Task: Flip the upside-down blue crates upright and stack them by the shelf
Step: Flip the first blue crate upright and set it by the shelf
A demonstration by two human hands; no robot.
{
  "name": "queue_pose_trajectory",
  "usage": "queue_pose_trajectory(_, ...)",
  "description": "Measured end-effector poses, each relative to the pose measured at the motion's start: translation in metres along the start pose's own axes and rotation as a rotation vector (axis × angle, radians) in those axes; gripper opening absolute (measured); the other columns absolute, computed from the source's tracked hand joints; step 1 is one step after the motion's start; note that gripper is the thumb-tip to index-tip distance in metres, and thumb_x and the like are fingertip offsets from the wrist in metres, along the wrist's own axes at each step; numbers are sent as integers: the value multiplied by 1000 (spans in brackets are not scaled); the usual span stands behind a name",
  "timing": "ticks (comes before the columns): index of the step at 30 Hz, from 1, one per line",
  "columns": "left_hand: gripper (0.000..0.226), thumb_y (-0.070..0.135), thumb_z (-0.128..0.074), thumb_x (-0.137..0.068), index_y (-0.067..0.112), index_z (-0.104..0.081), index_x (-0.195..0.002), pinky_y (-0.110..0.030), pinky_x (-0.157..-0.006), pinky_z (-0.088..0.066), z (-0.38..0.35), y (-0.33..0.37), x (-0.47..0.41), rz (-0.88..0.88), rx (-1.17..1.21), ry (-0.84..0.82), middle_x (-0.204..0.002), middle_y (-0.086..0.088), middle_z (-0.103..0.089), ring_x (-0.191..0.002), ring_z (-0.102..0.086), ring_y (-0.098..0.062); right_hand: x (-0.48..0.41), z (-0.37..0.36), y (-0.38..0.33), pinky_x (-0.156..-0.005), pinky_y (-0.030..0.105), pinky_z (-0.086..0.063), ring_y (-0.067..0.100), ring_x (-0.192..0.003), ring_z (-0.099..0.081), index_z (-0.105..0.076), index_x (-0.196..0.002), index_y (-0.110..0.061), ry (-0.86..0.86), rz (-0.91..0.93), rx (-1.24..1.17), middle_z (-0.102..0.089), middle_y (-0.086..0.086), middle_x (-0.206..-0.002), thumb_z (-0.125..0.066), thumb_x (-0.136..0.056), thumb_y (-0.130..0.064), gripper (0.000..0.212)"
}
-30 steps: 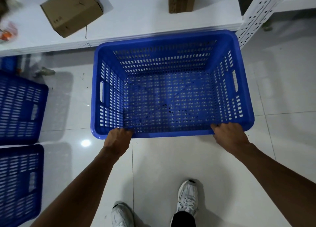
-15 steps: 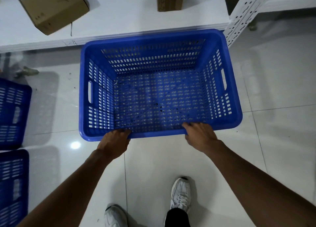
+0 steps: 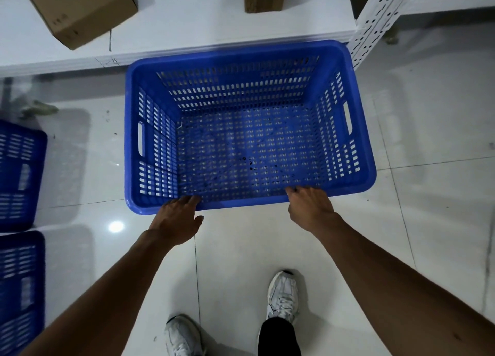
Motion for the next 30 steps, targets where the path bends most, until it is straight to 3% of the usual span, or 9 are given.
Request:
queue_pose_trajectory(5,58,36,-59,-95,17,-40,-146,-38,-107,-42,27,2,22,24,91,-4,-145,-6,-52,-132,-50,-26,14,9,-9,-103,41,-43,28,-121,-54,-49,-131,-10,-92,-6,-67,-59,10,-129,-60,-89,-21,45)
queue_pose_trajectory(8,52,33,-57,-96,16,-44,-144,-38,-100,-47,63,6,41,50,141,-25,-141,-9,-56,-127,-54,-28,32,40,-10,-100,40,-45,29,-120,-54,-49,-132,-8,-133,0,-115,-59,12,-129,-58,-90,-20,44)
queue_pose_trajectory(12,47,35,-53,-98,16,-47,-141,-39,-95,-48,120,14,89,131,187,-31,-139,-11,-57,-123,-57,-30,72,99,-17,-92,39,-48,31,-113,-59,-51,-127,-7,-200,11,-115,-61,13,-126,-57,-90,-19,40)
queue_pose_trajectory(18,50,39,-52,-97,18,-46,-143,-38,-95,-46,207,30,168,228,265,3,-133,-13,-62,-120,-58,-34,123,212,-49,-97,42,-44,34,-120,-55,-51,-131,-9,-170,80,-90,-57,14,-134,-55,-92,-25,42)
queue_pose_trajectory(25,51,41,-46,-98,19,-42,-144,-38,-91,-45,254,19,273,349,361,39,-127,-15,-63,-116,-58,-35,172,304,-122,-87,41,-47,33,-109,-57,-51,-125,-8,-200,255,-11,-58,14,-126,-48,-96,-26,34)
queue_pose_trajectory(30,52,44,-45,-99,20,-40,-145,-40,-95,-45,264,-33,341,472,419,98,-129,-14,-63,-118,-57,-33,191,341,-197,-93,39,-43,32,-119,-53,-49,-129,-8,-194,328,115,-54,13,-133,-46,-97,-26,37)
Point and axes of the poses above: each hand's wrist, its own x-axis away from the middle knuckle, its own z-axis out of the back of the hand, y = z × x, the point moved 8 cm from there along -x, towards the middle knuckle
